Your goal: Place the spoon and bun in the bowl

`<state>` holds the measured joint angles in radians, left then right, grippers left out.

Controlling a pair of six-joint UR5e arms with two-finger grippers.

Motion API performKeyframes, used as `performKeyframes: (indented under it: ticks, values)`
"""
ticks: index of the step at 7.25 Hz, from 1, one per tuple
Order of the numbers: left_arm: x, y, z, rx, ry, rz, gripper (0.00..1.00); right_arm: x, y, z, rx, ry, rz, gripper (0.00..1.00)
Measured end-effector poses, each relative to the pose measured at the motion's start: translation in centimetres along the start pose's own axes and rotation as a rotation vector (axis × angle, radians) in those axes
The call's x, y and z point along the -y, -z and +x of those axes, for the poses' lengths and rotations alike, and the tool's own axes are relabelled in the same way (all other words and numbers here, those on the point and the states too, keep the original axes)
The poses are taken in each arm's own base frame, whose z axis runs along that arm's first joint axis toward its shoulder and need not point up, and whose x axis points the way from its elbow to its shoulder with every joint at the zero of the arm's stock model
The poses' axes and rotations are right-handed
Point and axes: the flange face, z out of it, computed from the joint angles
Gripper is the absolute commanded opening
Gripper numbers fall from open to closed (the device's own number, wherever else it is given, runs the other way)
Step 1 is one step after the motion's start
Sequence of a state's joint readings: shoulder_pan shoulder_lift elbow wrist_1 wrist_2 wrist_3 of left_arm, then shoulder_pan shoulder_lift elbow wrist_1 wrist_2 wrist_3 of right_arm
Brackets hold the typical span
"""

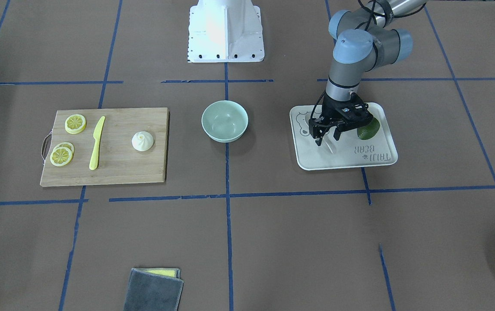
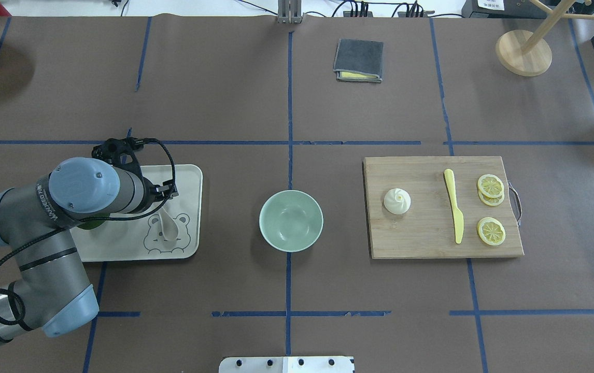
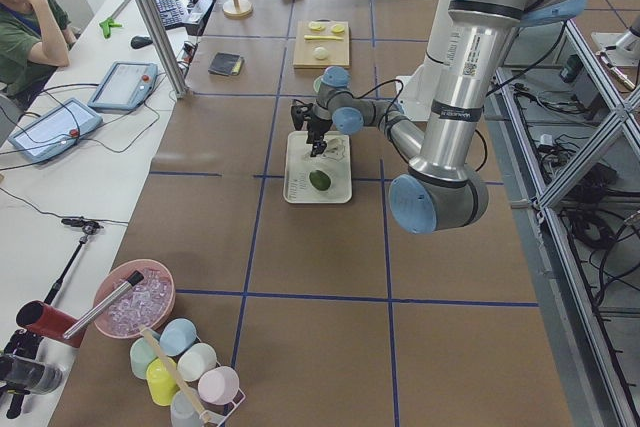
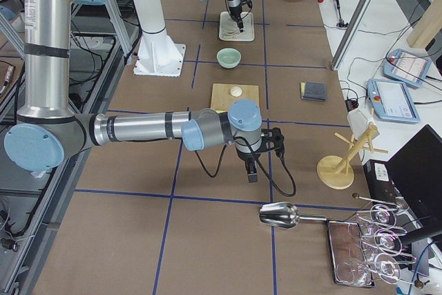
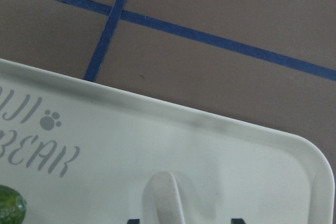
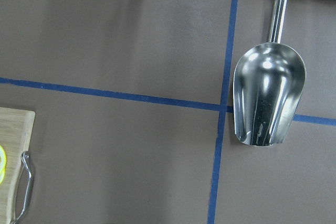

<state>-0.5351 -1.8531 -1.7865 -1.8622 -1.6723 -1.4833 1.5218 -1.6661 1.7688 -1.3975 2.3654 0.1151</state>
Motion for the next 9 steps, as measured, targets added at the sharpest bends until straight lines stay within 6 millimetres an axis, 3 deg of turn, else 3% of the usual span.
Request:
performKeyframes:
  ticks: [3, 4, 5, 9]
  values:
    - [-0.48, -0.70, -0.13, 0.012, -0.007, -0.007, 0.61, 0.00, 0.05, -0.06, 0.001, 0.000, 0.001, 1.00]
    - [-0.56, -0.79, -0.12, 0.014, -0.008, -0.008, 0.24, 0.01, 0.07, -0.08, 0.001, 0.000, 0.001, 1.00]
    - [-0.65, -0.82, -0.08, 0.014, -0.004, -0.006, 0.00, 0.02, 0.08, -0.09, 0.002, 0.000, 0.002, 1.00]
    - [-1.08, -0.51, 0.28, 0.007, 0.026, 0.009, 0.00, 0.01, 0.20, -0.54, 0.037, 0.003, 0.000, 1.00]
